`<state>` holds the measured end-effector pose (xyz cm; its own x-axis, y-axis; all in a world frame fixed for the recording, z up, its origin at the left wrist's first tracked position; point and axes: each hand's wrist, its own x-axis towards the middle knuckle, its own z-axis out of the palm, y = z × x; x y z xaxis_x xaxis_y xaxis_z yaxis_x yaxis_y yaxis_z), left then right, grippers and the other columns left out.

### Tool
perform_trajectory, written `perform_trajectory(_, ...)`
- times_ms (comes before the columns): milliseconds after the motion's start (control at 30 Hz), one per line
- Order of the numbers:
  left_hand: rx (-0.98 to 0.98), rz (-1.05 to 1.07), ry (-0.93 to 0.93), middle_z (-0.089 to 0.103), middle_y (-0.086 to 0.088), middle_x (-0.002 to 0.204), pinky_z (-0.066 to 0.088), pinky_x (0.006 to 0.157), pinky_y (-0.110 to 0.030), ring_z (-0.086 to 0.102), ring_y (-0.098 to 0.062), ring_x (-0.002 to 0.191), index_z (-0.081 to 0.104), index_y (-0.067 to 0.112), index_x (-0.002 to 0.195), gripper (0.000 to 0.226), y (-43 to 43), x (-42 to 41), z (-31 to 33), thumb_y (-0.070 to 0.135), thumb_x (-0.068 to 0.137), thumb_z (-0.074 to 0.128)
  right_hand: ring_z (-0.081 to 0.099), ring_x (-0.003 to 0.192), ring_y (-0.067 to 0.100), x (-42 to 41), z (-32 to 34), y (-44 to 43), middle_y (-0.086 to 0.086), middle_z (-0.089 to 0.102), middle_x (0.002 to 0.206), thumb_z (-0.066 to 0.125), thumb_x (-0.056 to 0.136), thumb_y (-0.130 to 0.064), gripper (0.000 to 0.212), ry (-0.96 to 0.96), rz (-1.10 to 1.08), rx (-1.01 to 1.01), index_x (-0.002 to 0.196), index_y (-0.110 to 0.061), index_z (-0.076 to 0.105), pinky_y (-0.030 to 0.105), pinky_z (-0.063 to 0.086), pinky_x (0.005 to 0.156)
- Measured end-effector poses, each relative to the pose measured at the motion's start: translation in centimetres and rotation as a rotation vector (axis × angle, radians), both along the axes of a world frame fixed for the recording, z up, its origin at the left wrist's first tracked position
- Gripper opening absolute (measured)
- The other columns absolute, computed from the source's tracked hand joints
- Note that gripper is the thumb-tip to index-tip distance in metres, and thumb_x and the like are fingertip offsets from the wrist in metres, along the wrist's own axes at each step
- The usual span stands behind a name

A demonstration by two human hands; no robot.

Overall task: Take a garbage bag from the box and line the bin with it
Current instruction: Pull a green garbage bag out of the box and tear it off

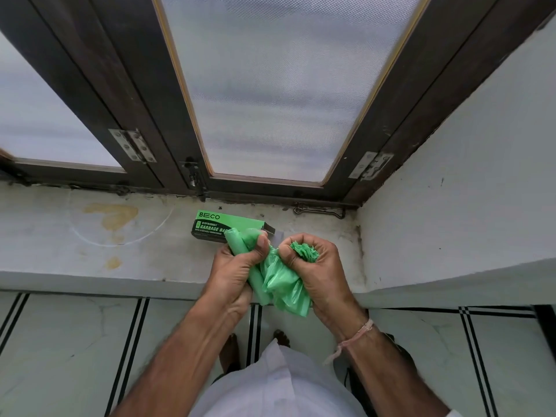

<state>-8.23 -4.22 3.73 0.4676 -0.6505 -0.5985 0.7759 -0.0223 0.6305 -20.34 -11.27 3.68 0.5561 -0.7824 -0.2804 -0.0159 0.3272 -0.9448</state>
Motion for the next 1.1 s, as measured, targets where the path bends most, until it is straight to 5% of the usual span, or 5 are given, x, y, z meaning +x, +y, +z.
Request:
perform_trajectory(200, -0.014, 0.062, 0.127, 0.071, -0.002, 0.076, 0.064, 0.075, -0.034, 0.068, -0.015, 0.077, 0.068, 0.011, 0.087, 0.024, -0.2, 0.0, -0.3, 0.017, 0.066, 0.077, 0.067, 0.078, 0.023, 0.0, -0.4, 0.1, 0.007, 0.072, 0.082, 0.078, 0.082, -0.021, 0.007, -0.065, -0.081, 0.105, 0.081, -0.016, 0.074, 0.041, 0.059, 0.078)
perform_trajectory(433, 0.019, -0.046, -0.399, 0.079, 0.0, 0.08, 0.059, 0.069, -0.026, 0.075, -0.012, 0.079, 0.074, 0.008, 0.088, 0.026, 0.1, 0.3, 0.6, 0.018, 0.067, 0.084, 0.07, 0.081, 0.018, -0.3, 0.3, -0.9, 0.008, 0.077, 0.097, 0.057, 0.104, -0.03, 0.029, 0.09, 0.138, 0.068, 0.105, -0.01, 0.078, 0.033, 0.059, 0.072)
perform_trajectory(667, 0.064, -0.06, -0.522, 0.079, -0.001, 0.082, 0.058, 0.067, -0.024, 0.074, -0.011, 0.078, 0.075, 0.007, 0.092, 0.028, 0.3, 1.2, 0.6, 0.021, 0.069, 0.083, 0.074, 0.079, 0.02, -0.9, 1.0, -2.3, 0.018, 0.078, 0.091, 0.081, 0.088, -0.018, 0.016, 0.227, 0.272, -0.021, 0.096, -0.004, 0.077, 0.037, 0.062, 0.076)
perform_trajectory(867, 0.003, -0.294, -0.271, 0.08, -0.013, 0.101, 0.062, 0.071, -0.034, 0.078, -0.025, 0.091, 0.068, 0.004, 0.112, 0.044, 1.0, 1.6, 0.8, 0.031, 0.077, 0.074, 0.076, 0.079, 0.017, -0.9, 0.9, -2.6, 0.01, 0.079, 0.087, 0.081, 0.087, -0.016, 0.014, 0.219, 0.254, 0.015, 0.094, -0.005, 0.077, 0.031, 0.06, 0.07)
perform_trajectory(1100, 0.04, -0.317, -0.288, 0.08, -0.013, 0.098, 0.062, 0.075, -0.032, 0.078, -0.025, 0.092, 0.069, 0.003, 0.108, 0.046, 1.1, 2.1, -0.1, 0.016, 0.067, 0.084, 0.076, 0.079, 0.022, -1.2, 0.9, -2.8, 0.015, 0.079, 0.088, 0.083, 0.086, -0.017, 0.015, 0.225, 0.259, -0.034, 0.093, -0.005, 0.078, 0.034, 0.063, 0.073)
